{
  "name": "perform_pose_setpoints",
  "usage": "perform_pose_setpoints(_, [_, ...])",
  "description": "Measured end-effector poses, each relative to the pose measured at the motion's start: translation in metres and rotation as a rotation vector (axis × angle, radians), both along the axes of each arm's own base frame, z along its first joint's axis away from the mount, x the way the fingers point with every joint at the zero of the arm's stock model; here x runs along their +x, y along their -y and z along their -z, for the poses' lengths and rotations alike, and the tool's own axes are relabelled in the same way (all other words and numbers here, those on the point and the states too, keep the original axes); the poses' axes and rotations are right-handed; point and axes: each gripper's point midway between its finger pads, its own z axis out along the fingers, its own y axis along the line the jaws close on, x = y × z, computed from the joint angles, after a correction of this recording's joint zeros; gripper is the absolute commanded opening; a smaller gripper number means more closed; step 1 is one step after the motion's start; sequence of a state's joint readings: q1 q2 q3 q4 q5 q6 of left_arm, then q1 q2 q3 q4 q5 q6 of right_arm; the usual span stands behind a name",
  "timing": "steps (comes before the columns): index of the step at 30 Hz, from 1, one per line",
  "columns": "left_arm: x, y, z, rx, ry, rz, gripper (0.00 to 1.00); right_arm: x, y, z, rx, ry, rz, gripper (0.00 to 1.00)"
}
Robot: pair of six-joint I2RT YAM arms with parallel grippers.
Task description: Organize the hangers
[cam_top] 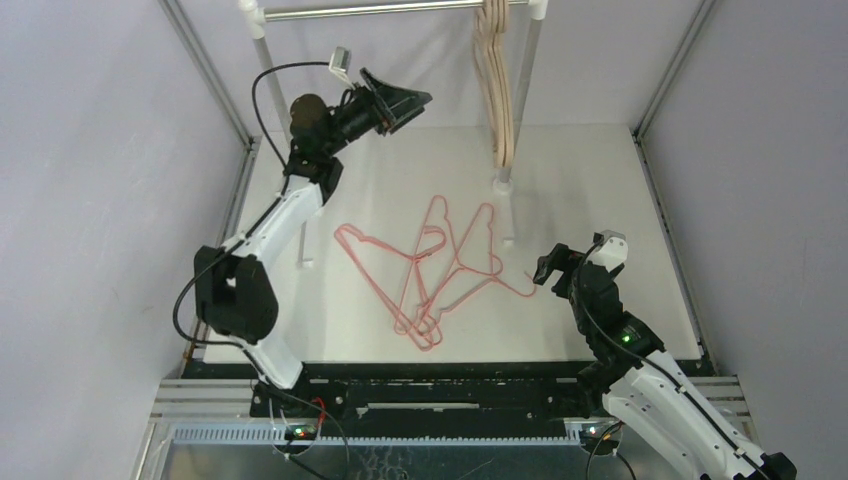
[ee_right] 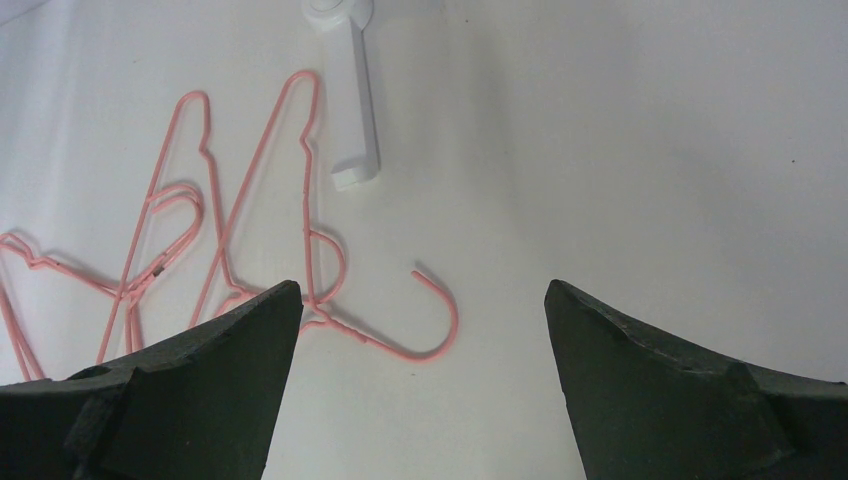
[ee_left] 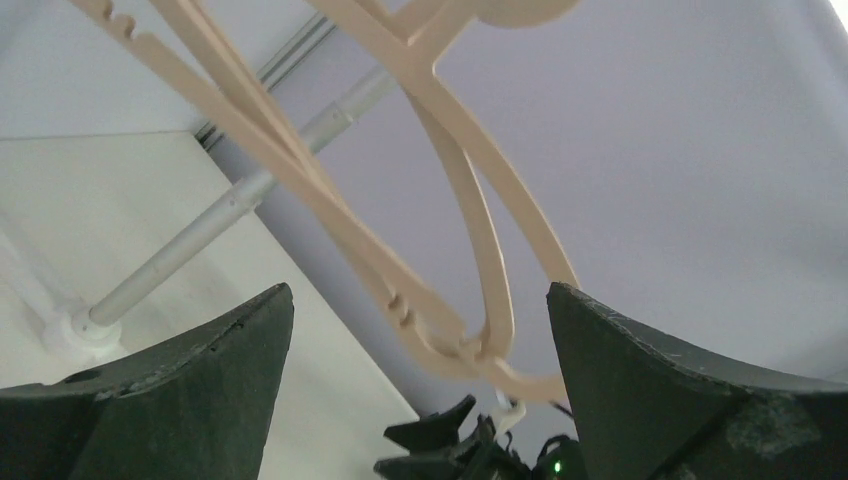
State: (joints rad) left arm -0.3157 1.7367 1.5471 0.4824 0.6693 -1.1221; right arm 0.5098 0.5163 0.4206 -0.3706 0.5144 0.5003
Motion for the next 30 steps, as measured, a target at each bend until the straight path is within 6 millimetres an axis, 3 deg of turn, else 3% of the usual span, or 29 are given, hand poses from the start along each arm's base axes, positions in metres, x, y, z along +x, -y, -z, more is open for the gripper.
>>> perform_pose_setpoints(3, [-0.02, -0.012, 0.017, 0.027, 0.023, -0.005, 0.94, 0.0, 0.0, 0.0, 0.0, 0.0, 0.0, 1.0])
perform_pose_setpoints(6, [-0.036, -0.019, 0.057, 0.095, -0.008, -0.022, 0.86, 0.0, 0.0, 0.0, 0.0, 0.0, 0.0, 1.0])
perform_pose_setpoints(12, [-0.065, -0.033, 0.187, 0.411, -0.197, -0.13, 0.74, 0.001, -0.001, 0.003, -0.008, -0.012, -0.005, 1.0])
perform_pose_setpoints(15, [-0.09, -0.024, 0.234, 0.605, -0.235, -0.154, 0.72, 0.002, -0.002, 0.005, -0.012, -0.02, -0.006, 1.0])
perform_pose_setpoints(18, [-0.126, -0.001, 0.256, 0.776, -0.189, -0.132, 0.67, 0.003, -0.002, 0.005, -0.011, -0.02, -0.002, 1.0])
perform_pose_setpoints(22, [-0.166, 0.025, 0.269, 0.933, -0.076, -0.101, 0.58, 0.002, 0.0, 0.001, -0.003, -0.003, 0.005, 1.0])
perform_pose_setpoints(30, [-0.189, 0.053, 0.319, 1.212, 0.032, -0.057, 0.53, 0.002, 0.001, -0.004, 0.006, 0.016, 0.009, 1.0])
